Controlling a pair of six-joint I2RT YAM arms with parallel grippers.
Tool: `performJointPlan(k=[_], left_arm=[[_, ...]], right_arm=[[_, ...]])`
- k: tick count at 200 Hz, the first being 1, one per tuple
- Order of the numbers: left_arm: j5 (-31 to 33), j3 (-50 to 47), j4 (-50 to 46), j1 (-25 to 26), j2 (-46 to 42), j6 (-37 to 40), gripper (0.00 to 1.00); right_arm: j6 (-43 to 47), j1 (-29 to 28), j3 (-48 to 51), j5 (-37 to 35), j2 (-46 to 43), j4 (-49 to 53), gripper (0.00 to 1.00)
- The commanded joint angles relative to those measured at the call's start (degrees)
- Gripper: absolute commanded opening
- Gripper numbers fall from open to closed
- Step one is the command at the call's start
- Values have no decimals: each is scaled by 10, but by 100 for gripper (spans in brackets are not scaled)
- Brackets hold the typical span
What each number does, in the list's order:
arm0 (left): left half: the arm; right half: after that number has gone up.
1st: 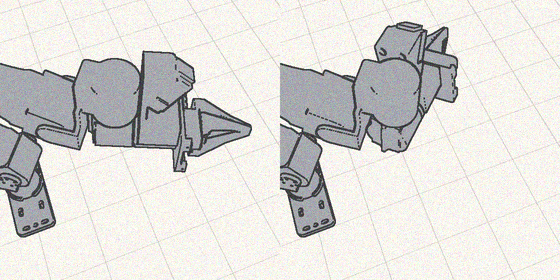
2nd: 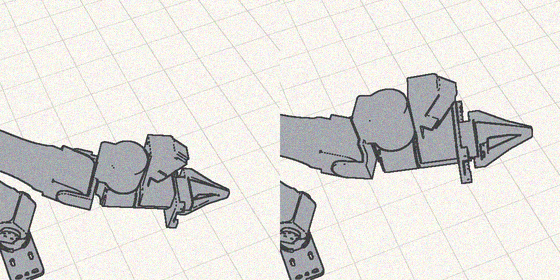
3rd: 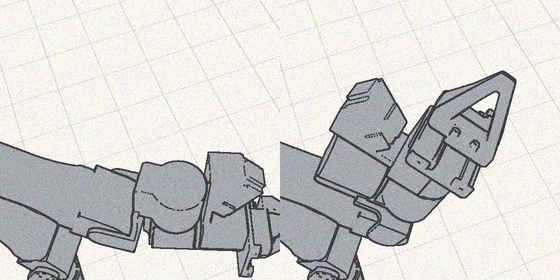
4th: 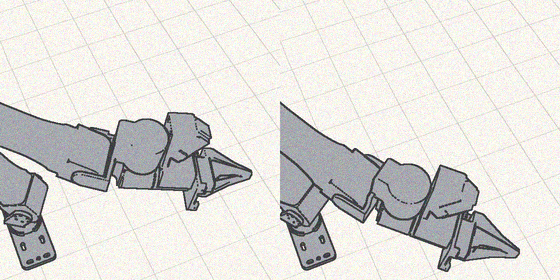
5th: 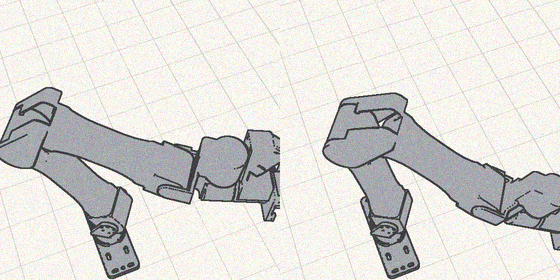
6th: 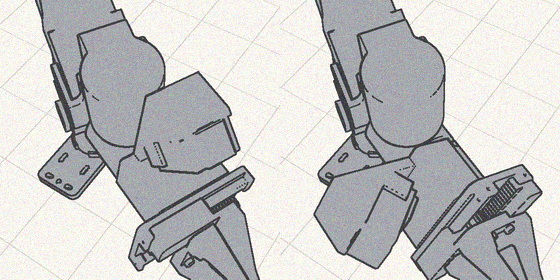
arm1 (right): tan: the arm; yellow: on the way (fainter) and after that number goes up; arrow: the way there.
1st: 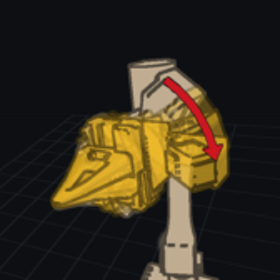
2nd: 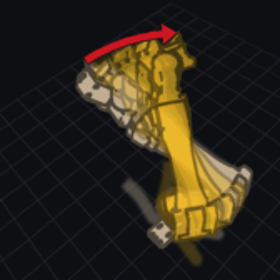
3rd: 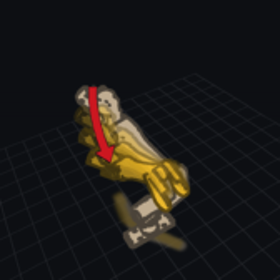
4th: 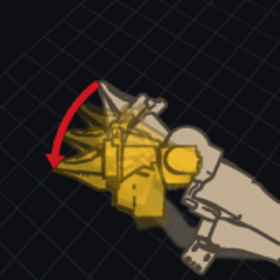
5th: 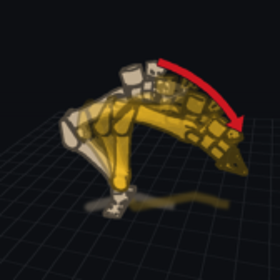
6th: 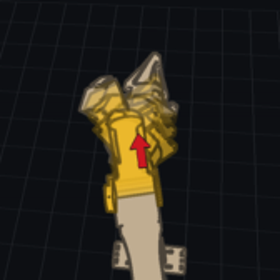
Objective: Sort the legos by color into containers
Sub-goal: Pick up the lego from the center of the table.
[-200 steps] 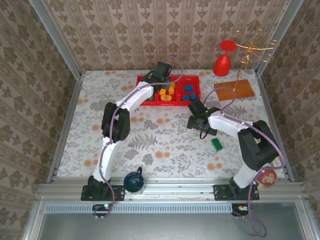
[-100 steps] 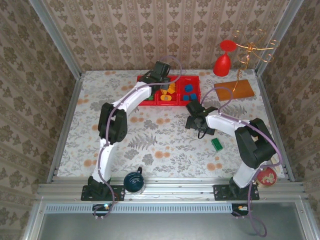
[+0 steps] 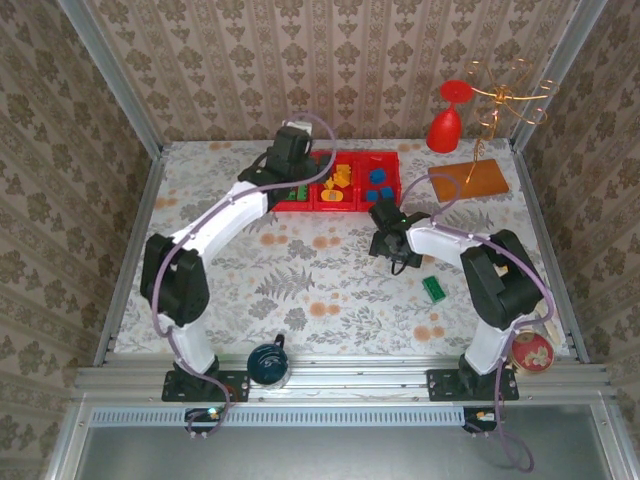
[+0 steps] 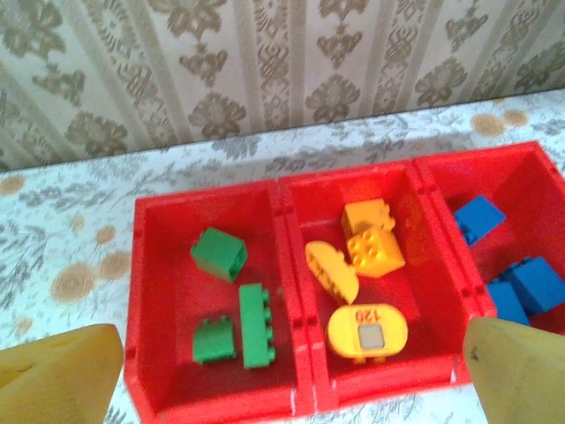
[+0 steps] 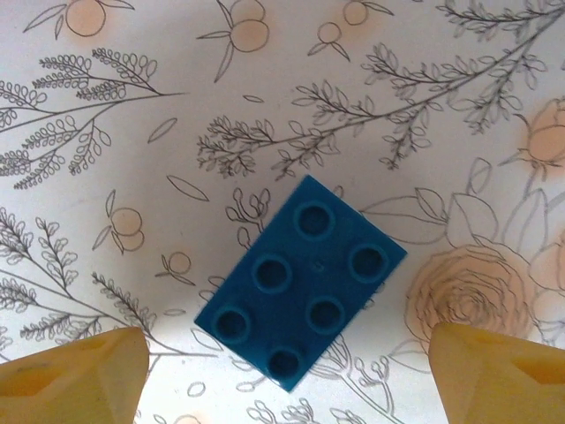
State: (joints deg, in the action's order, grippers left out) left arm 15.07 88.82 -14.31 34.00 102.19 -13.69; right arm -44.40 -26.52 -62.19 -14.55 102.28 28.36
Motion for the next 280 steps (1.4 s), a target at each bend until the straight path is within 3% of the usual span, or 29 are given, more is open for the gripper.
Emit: performJointPlan(k=[1, 98, 221, 280], left_arm=[[5, -57, 41, -8, -51, -29, 100], [-6, -274, 93, -23, -204, -72, 100], [13, -342, 70, -45, -259, -92, 100], [18, -343, 67, -48, -253, -95, 100]], right_arm=[[-10, -2, -20, -13, 23, -10, 82], [13, 2, -76, -12, 81, -12, 72], [68, 11, -118, 18, 107, 45, 48], [79, 12, -124, 38, 109, 49, 29]])
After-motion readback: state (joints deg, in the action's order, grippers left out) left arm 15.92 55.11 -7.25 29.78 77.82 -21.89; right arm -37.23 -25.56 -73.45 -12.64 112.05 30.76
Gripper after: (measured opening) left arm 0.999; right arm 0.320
